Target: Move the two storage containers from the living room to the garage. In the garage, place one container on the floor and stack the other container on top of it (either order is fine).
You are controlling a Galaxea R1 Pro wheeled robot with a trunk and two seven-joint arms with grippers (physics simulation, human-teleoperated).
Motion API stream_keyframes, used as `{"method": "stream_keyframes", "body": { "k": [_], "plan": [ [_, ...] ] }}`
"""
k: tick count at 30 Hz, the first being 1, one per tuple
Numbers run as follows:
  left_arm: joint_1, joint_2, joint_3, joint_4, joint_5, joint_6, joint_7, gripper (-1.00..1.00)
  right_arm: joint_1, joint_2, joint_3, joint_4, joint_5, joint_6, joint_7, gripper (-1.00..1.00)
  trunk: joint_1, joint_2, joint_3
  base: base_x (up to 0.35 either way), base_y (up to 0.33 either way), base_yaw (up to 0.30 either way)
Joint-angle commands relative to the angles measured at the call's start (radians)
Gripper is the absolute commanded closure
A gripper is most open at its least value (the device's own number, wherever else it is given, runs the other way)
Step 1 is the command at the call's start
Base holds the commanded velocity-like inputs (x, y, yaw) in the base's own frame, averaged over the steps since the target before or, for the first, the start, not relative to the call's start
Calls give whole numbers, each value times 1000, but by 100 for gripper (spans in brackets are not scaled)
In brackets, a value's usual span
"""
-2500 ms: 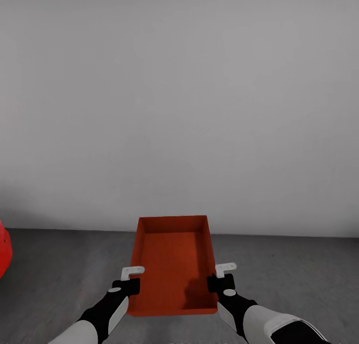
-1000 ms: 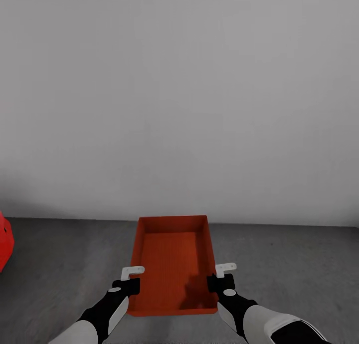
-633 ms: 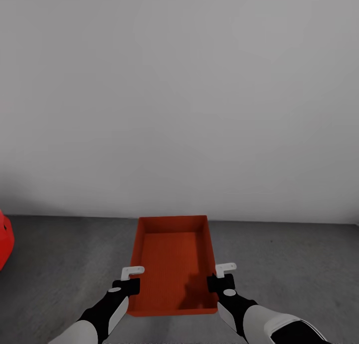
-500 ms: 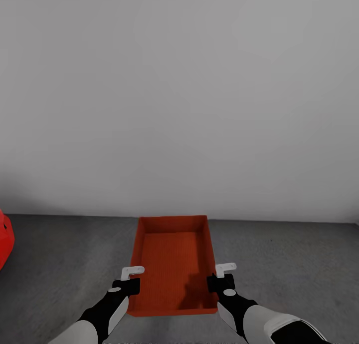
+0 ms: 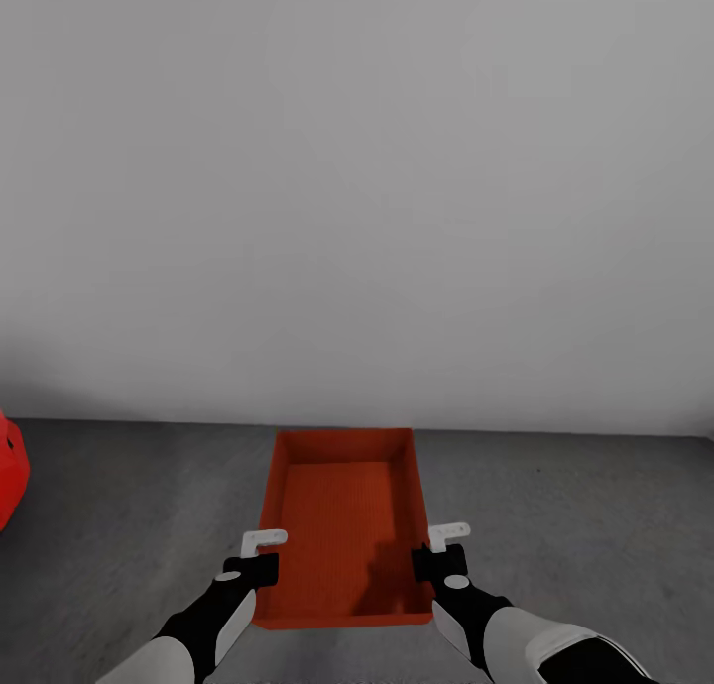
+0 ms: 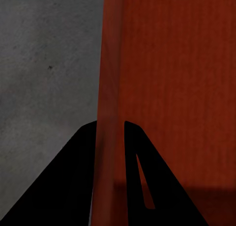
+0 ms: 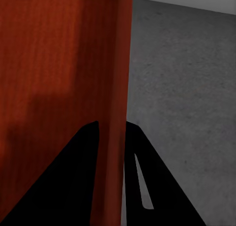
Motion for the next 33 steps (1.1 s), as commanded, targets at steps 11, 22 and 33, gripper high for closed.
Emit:
{"method": "stream_keyframes", "body": {
  "k": [11,22,33],
  "plan": [
    [-1,0,52,-5,18,-53,79,100,0,1,-34,1,4,0,5,100,0,-1,-19,0,0,0],
    [-1,0,52,-5,17,-53,79,100,0,1,-34,1,4,0,5,100,0,-1,-37,0,0,0],
    [-1,0,51,-5,17,-53,79,100,0,2,-34,1,4,0,5,100,0,-1,-55,0,0,0]
  ]
}}
